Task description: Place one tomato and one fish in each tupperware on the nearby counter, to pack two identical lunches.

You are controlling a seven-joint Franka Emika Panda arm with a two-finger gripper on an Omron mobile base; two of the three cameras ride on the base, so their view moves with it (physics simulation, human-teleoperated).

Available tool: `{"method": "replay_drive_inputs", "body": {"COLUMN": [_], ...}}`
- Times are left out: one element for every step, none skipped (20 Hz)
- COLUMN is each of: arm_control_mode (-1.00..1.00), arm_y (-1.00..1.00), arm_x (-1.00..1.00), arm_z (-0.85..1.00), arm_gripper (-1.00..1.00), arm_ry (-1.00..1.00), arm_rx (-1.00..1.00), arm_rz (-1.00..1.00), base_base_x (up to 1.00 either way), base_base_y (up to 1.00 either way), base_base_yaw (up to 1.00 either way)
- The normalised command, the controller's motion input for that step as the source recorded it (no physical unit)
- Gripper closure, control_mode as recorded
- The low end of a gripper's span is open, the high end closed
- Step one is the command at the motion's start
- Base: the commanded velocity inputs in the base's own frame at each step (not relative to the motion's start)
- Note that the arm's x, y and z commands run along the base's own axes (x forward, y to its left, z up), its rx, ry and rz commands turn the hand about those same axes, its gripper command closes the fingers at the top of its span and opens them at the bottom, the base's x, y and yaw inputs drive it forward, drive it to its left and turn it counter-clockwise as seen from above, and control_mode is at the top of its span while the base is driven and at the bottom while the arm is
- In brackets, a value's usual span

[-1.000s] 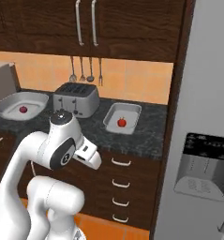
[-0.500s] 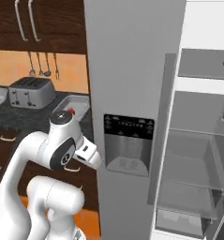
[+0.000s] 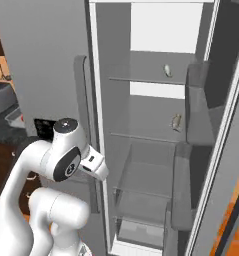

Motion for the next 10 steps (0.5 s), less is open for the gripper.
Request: {"method": "replay_drive_inputs", "body": {"arm_control_mode": [1.00,1.00,1.00,1.00,1.00,1.00,1.00,1.00,1.00,1.00], "arm_y": [0.00,0.00,0.00,0.00,0.00,0.00,0.00,0.00,0.00,0.00], "arm_x": [0.00,0.00,0.00,0.00,0.00,0.00,0.00,0.00,0.00,0.00], "arm_z": [0.00,0.00,0.00,0.00,0.00,0.00,0.00,0.00,0.00,0.00], "arm_gripper": [-1.00,-1.00,-1.00,-1.00,-1.00,-1.00,-1.00,-1.00,-1.00,-1.00], "arm_ry": [0.00,0.00,0.00,0.00,0.00,0.00,0.00,0.00,0.00,0.00], "arm_rx": [0.00,0.00,0.00,0.00,0.00,0.00,0.00,0.00,0.00,0.00], "arm_rz": [0.00,0.00,0.00,0.00,0.00,0.00,0.00,0.00,0.00,0.00], "base_base_x": [0.65,0.91,0.99,0.56,0.56,0.65,0.85,0.84,0.73,0.61], "base_base_y": [-1.00,-0.94,-0.69,-0.71,-0.64,-0.42,-0.23,-0.25,-0.69,-0.84], "base_base_yaw": [0.00,0.05,0.19,0.25,0.23,0.13,0.08,0.05,0.00,0.00]}}
